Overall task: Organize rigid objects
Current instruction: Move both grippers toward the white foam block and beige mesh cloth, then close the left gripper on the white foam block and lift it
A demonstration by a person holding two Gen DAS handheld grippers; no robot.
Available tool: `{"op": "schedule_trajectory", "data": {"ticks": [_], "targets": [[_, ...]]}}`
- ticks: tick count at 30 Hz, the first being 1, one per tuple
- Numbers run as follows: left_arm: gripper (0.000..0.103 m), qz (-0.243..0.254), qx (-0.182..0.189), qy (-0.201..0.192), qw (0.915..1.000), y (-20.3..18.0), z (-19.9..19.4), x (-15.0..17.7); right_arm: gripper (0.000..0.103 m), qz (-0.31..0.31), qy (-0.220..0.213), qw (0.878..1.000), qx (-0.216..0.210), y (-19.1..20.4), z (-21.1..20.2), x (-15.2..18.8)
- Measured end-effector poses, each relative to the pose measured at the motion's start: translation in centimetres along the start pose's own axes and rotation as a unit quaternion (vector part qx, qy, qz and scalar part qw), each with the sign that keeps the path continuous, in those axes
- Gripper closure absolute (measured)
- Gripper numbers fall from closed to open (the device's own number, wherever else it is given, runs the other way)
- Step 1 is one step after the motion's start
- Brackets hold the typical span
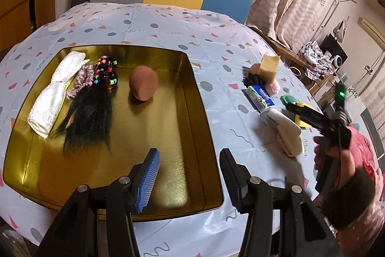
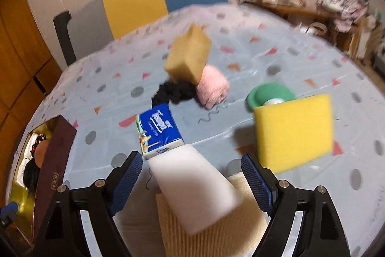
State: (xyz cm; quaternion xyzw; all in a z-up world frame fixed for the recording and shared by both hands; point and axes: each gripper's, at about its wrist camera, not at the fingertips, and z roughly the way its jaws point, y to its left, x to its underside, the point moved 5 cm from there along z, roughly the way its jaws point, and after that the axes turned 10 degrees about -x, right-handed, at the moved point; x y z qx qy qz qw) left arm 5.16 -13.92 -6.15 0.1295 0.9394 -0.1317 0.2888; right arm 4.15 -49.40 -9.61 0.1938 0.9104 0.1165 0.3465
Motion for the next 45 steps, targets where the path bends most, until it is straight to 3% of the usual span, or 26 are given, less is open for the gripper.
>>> {"op": "schedule_trajectory", "data": {"ticks": [4,10,12,15,19,23,29,31,34,38,41,45], "targets": [[0.051,0.008,-0.005,-0.003,1.0,-0.5,-0.4,-0.1,0.018,-0.005,0.043,0.999,-0.031,1.8,2.2,0.9],[0.051,0.006,-0.007,-0.004,0.9999,-0.9,-0.4,-0.1,0.018,-0.068,0.051,0.985,-0.147,9.7,0.8,5.0],[0.051,0.01,-0.008,-0.003,0.9999,-1.2,-0.4,0.0,0.018,-0.073,0.035,0.984,-0.157,10.5,-0.6,6.3],[0.051,0.013,-0.007,-0.003,0.9999,-1.4,-0.3,0.1,0.018,-0.038,0.003,0.989,-0.146,8.8,-2.8,6.9],[0.051,0.013,-0.002,-0.001,0.9999,-2.0,-0.2,0.3,0.016,0.016,-0.04,0.997,-0.068,3.2,-5.8,7.5],[0.051,0.026,0.007,0.001,0.9996,-3.4,0.1,0.3,0.016,0.055,-0.041,0.997,-0.029,-0.8,-7.2,8.2],[0.049,0.113,0.023,0.009,0.9933,-9.3,1.3,-0.1,0.016,0.08,-0.034,0.995,-0.042,-1.3,-6.9,8.9],[0.04,0.153,0.03,0.012,0.9876,-11.6,2.0,-0.1,0.016,0.082,-0.036,0.995,-0.05,-1.0,-6.6,9.1],[0.027,0.22,0.044,0.026,0.9741,-15.4,4.0,0.2,0.016,0.076,-0.038,0.995,-0.046,-0.9,-6.7,9.5],[0.027,0.296,0.025,0.03,0.9545,-18.6,7.7,0.7,0.016,0.083,-0.048,0.994,-0.044,-1.7,-7.3,9.6],[0.026,0.309,0.022,0.048,0.9497,-19.3,9.9,1.0,0.016,0.093,-0.055,0.993,-0.049,-2.4,-8.1,9.7],[0.024,0.284,0.049,0.059,0.9557,-19.1,9.9,1.1,0.016,0.094,-0.059,0.993,-0.049,-2.9,-8.5,9.7]]}}
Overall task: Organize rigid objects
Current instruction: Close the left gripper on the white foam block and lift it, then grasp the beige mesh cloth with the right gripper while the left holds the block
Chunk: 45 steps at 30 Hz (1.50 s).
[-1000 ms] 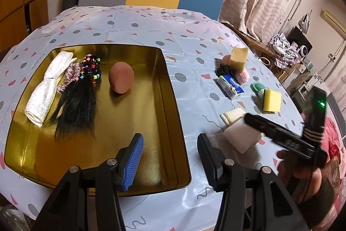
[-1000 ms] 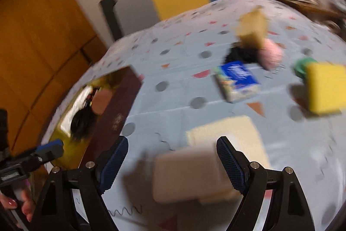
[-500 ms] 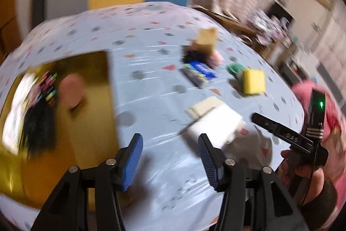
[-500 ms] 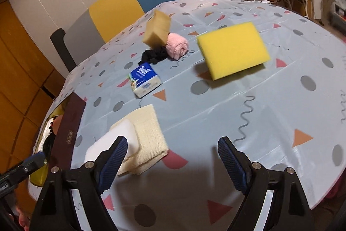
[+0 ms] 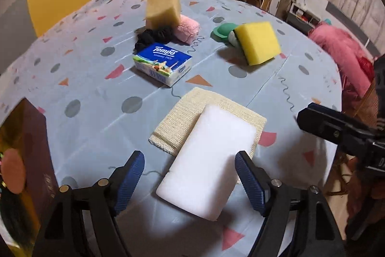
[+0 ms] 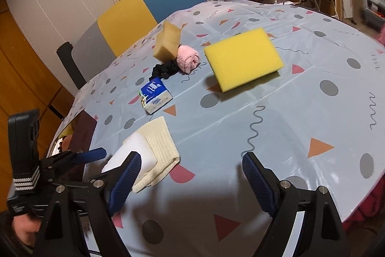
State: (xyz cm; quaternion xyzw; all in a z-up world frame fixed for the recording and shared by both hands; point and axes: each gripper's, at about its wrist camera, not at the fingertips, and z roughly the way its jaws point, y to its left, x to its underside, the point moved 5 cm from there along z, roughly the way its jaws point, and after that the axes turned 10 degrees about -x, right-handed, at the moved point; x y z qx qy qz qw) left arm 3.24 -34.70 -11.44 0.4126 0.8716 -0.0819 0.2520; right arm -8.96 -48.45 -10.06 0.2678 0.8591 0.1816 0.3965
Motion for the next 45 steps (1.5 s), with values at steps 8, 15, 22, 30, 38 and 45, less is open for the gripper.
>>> {"op": "schedule_trajectory", "data": {"ticks": [8,15,22,30,38,45], "targets": [[0.031,-0.034,0.047,0.011,0.9983,-0.9,-0.1,2.3,0.016,-0.004,0.008,1.0,-0.014,0.5,1.1,0.0],[0.07,-0.047,0.041,-0.004,0.9981,-1.0,-0.7,3.3,0.016,-0.012,0.008,1.0,-0.015,1.1,1.2,-0.2],[0.077,-0.107,0.052,-0.01,0.9929,0.5,-2.5,5.5,0.016,-0.036,0.032,0.999,-0.019,2.6,2.8,-0.4],[0.077,-0.131,0.026,0.001,0.991,1.7,-3.1,6.6,0.008,-0.117,0.085,0.99,0.0,6.2,7.3,-0.7],[0.06,-0.121,0.006,0.003,0.9926,1.6,-3.1,6.7,0.014,-0.194,0.145,0.969,0.053,6.6,10.7,1.3],[0.057,-0.124,-0.007,0.011,0.9922,1.5,-3.0,6.6,0.047,-0.167,0.105,0.978,0.063,4.0,7.7,0.9]]}}
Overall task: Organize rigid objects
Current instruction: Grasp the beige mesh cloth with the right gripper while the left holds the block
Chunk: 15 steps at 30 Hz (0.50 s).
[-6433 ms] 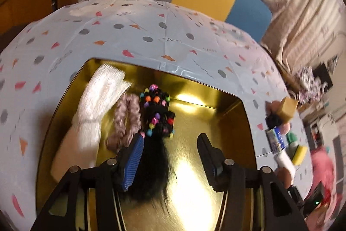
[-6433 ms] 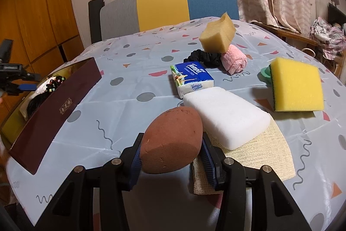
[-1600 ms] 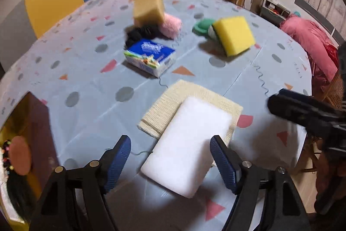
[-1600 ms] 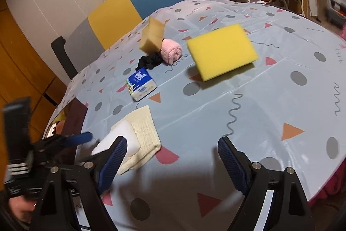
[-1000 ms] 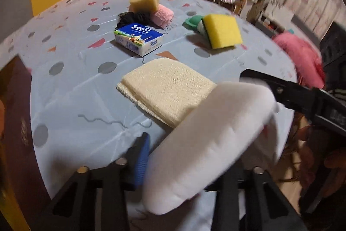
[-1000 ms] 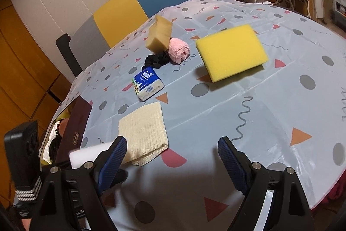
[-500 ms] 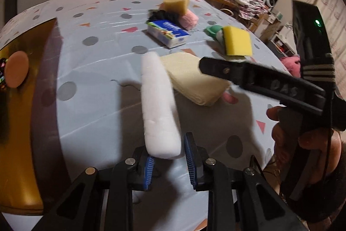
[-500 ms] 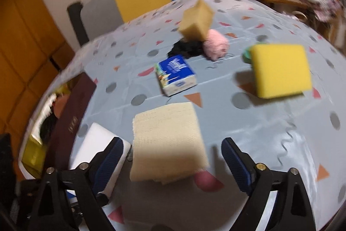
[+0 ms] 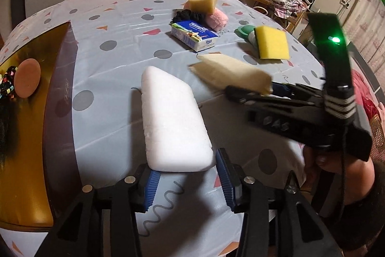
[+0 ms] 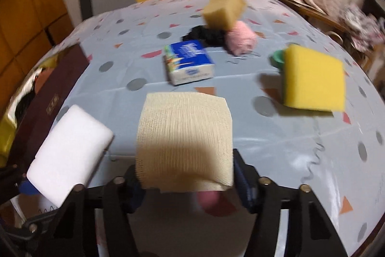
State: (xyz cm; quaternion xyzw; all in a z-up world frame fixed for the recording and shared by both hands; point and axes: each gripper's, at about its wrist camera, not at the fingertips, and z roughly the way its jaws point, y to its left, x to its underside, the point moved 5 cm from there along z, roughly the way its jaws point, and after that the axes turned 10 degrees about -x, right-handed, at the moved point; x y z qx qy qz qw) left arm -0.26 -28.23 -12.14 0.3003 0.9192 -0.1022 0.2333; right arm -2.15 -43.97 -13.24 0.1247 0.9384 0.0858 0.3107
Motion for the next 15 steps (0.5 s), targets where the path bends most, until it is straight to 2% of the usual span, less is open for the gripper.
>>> {"op": "schedule_trajectory", "data": {"ticks": [3,8,10,11,12,15], "targets": [[0.041,0.008,-0.011,-0.002,0.9999,-0.3,0.3,-0.3,0.056,0.042,-0.019,0.999,-0.004,-1.6,-1.0,0.4],[0.041,0.004,-0.026,-0.017,0.9995,-0.1,0.8,-2.2,0.058,0.075,-0.042,0.996,-0.01,-2.4,-2.0,1.2],[0.045,-0.015,-0.018,-0.024,0.9994,0.3,0.8,-3.0,0.058,0.076,-0.047,0.996,-0.01,-2.4,-2.2,1.5],[0.05,-0.022,-0.013,-0.025,0.9994,0.4,0.8,-3.2,0.058,0.075,-0.048,0.996,-0.011,-2.3,-2.2,1.6],[0.06,-0.03,-0.009,-0.024,0.9992,0.6,0.8,-3.5,0.058,0.075,-0.049,0.996,-0.012,-2.3,-2.2,1.6],[0.066,-0.049,-0.002,-0.016,0.9987,1.0,1.2,-3.7,0.057,0.077,-0.051,0.996,-0.015,-2.4,-2.2,1.7]]}}
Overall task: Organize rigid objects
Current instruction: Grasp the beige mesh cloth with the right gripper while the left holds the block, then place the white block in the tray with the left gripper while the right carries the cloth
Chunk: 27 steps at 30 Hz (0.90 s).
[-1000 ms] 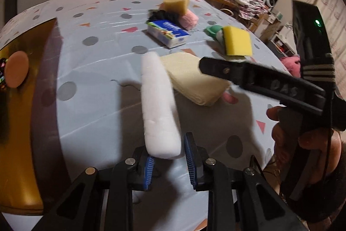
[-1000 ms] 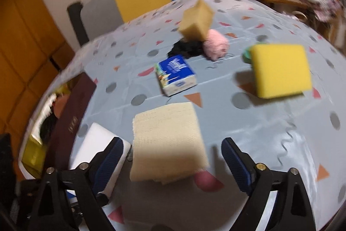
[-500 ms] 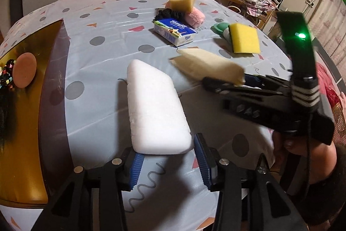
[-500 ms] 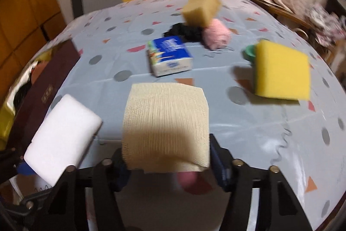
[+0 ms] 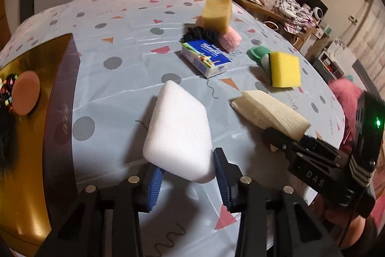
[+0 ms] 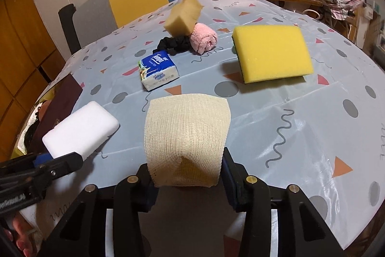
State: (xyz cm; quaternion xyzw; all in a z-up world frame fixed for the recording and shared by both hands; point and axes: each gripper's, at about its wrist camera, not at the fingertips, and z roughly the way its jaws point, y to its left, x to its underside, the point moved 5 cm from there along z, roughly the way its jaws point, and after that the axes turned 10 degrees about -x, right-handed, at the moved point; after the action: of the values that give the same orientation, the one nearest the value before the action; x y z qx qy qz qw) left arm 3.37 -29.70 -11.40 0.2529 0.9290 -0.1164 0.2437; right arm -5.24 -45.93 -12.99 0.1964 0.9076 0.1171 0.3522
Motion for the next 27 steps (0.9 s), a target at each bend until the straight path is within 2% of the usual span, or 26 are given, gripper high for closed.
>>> {"op": "schedule_trajectory", "data": {"ticks": [5,15,22,27], "targets": [[0.074,-0.016,0.014,0.0,0.9998,0.5,0.1,0.2,0.057,-0.002,-0.004,1.0,0.002,0.0,0.0,0.2],[0.075,-0.034,0.037,-0.039,0.998,1.5,-3.8,0.0,0.058,0.015,-0.008,1.0,-0.011,0.5,-0.6,0.5],[0.075,-0.066,0.032,-0.067,0.9951,4.9,-6.6,-0.5,0.058,0.011,-0.006,1.0,-0.021,1.7,-0.5,0.5],[0.075,-0.102,0.016,-0.075,0.9918,8.9,-7.8,0.0,0.058,0.001,-0.01,1.0,-0.03,3.3,-0.7,0.0]]}}
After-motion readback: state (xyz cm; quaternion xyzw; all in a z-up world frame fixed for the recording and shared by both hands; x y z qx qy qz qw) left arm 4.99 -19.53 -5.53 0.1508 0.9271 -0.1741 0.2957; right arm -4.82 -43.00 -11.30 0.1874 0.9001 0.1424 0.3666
